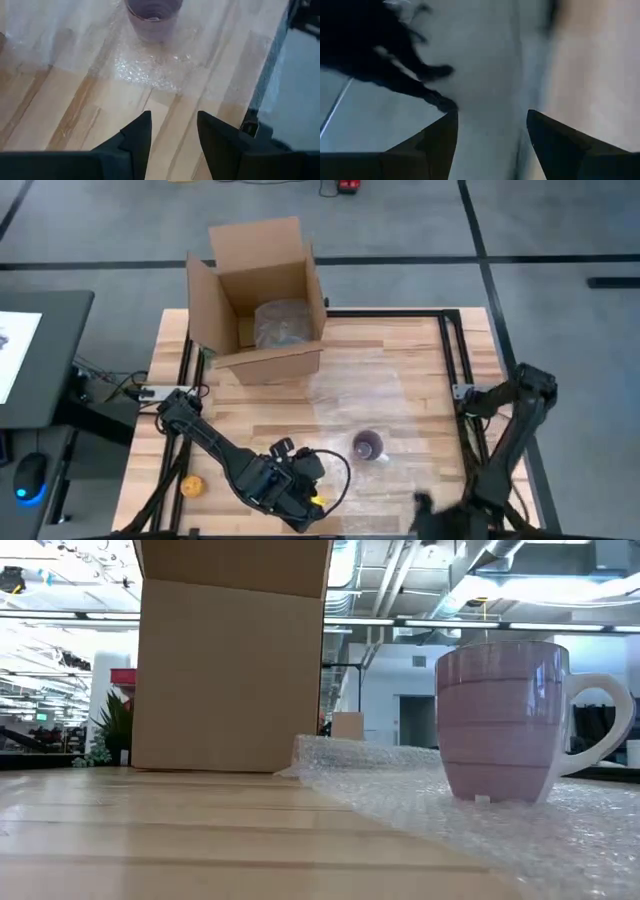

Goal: Wrap mug
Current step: Wrap the purple mug with the bubble wrap

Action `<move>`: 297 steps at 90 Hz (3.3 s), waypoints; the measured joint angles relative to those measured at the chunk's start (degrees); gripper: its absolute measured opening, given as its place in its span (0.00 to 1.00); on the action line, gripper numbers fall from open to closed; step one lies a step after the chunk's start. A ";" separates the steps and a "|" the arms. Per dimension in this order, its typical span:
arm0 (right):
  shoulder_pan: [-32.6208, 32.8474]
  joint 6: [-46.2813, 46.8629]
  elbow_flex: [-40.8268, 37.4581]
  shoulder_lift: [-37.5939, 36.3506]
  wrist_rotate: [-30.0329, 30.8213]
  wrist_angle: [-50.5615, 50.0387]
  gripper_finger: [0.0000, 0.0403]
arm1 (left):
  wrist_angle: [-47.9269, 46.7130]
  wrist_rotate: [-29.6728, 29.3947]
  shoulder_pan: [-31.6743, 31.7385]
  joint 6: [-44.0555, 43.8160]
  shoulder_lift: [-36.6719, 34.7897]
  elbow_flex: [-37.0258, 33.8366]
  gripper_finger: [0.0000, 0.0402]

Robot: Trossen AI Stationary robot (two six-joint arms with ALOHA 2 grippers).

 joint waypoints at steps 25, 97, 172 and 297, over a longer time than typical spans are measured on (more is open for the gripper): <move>-5.33 -17.58 21.48 21.00 2.56 0.16 0.55 | -1.08 8.20 -2.84 2.01 0.00 0.00 0.35; -6.69 -0.55 50.67 43.90 20.00 -39.95 0.27 | -4.29 7.18 -8.12 4.13 0.00 0.00 0.35; -17.18 0.87 67.45 29.62 20.08 -70.25 0.00 | -6.84 -1.61 -8.13 6.51 0.00 -1.59 0.35; -48.87 -32.11 66.86 25.63 8.13 -77.15 0.00 | -6.64 -8.34 -14.09 -8.57 0.02 -1.60 0.35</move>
